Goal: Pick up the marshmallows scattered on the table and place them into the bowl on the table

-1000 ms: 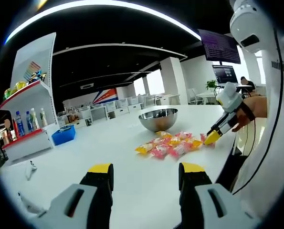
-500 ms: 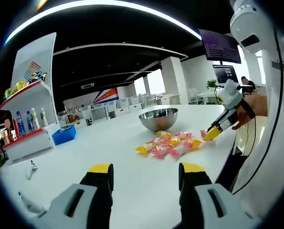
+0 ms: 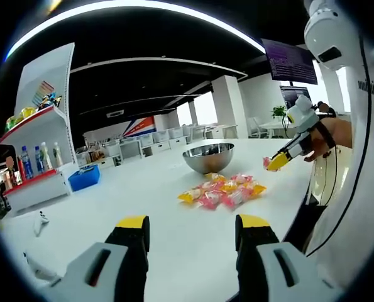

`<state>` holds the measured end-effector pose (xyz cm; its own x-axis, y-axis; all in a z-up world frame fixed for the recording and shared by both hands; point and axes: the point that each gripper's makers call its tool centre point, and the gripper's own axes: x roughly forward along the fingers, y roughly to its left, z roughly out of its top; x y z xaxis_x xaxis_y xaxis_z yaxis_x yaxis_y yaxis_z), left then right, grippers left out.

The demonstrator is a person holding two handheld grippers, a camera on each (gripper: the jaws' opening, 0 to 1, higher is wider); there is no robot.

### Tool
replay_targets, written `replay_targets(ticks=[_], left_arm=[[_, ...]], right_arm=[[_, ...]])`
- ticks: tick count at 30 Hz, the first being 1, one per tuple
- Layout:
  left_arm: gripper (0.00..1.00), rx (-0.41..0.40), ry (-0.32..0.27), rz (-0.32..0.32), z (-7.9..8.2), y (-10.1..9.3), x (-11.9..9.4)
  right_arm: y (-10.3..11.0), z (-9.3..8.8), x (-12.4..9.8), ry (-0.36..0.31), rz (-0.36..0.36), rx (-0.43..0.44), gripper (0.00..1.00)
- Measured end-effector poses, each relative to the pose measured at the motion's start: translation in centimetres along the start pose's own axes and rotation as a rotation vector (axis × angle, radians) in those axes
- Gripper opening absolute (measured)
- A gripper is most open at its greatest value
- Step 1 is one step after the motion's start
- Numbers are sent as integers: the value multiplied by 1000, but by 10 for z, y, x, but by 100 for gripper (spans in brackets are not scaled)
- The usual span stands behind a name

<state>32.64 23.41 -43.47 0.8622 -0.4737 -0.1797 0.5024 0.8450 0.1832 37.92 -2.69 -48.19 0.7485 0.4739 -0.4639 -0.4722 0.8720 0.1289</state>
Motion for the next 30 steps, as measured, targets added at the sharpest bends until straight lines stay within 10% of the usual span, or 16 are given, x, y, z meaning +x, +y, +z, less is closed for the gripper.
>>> replay_targets(ticks=[20,30], left_arm=[[55,22,-26,-41,12,-17,10],[55,50,-10,-48,19,-28,10]], right_arm=[[-63,126,-16,-290,-76,-93,19],[-97,162,54,-308,-65,-91,19]])
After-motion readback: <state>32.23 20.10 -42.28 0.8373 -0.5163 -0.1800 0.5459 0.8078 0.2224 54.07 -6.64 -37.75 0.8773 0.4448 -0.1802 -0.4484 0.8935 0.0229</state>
